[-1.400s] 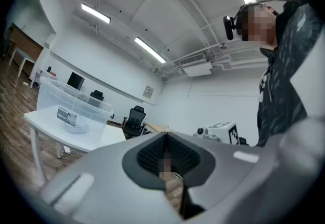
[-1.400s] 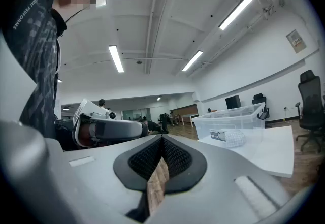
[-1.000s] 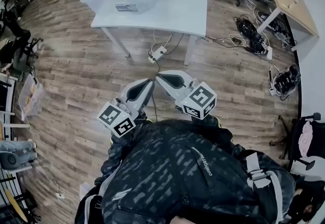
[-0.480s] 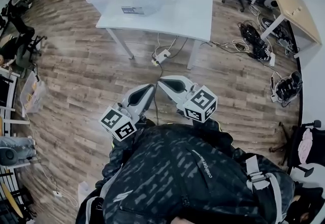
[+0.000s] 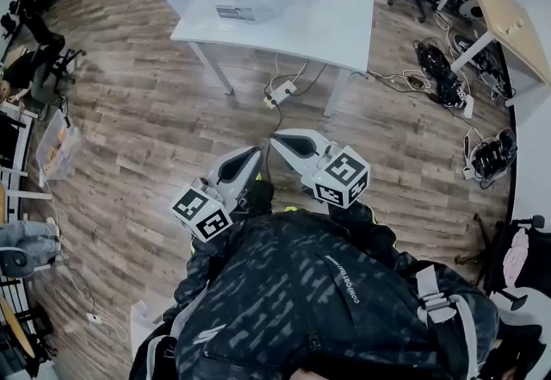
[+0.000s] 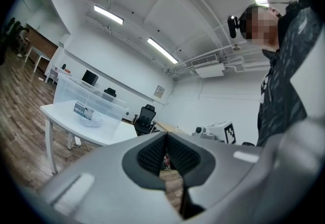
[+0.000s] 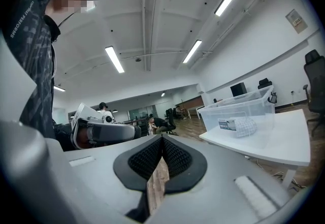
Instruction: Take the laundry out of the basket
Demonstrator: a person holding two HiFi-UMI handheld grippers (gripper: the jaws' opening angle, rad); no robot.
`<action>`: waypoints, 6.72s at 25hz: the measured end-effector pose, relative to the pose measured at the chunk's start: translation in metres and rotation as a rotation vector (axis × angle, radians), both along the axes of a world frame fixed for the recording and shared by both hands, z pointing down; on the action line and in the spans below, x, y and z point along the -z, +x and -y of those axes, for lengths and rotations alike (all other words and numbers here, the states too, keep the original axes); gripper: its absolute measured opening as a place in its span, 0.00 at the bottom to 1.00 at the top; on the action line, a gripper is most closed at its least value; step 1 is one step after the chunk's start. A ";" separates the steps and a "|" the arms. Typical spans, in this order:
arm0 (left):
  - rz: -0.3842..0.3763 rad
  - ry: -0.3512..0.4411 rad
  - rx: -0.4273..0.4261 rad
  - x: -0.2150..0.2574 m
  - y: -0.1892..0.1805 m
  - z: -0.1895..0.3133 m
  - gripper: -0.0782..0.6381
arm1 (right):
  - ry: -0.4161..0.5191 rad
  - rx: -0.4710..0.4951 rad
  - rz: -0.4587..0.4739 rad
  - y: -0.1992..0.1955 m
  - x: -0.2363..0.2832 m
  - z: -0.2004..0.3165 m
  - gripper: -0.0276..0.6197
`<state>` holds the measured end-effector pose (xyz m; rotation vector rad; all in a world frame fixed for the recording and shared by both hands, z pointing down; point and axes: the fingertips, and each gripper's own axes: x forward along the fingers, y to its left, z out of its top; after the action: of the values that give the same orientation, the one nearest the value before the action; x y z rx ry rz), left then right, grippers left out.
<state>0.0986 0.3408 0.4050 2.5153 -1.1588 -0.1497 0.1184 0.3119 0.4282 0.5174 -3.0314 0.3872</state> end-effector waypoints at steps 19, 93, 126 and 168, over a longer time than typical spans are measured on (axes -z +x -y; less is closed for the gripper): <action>-0.047 -0.014 -0.121 -0.005 -0.055 0.134 0.12 | -0.015 -0.095 -0.074 -0.056 -0.002 0.124 0.04; -0.032 0.067 -0.014 0.043 -0.160 0.569 0.12 | 0.053 -0.040 -0.025 -0.157 0.049 0.563 0.04; -0.053 0.109 -0.083 0.056 -0.232 0.674 0.12 | 0.033 -0.083 -0.283 -0.219 -0.010 0.667 0.08; -0.084 -0.061 -0.038 -0.014 -0.255 0.734 0.12 | -0.128 0.029 -0.842 -0.200 -0.270 0.735 0.65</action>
<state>-0.1561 -0.3928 0.4191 2.4513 -1.0657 -0.2051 -0.0821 -0.4236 0.6987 0.4689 -2.1856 0.2640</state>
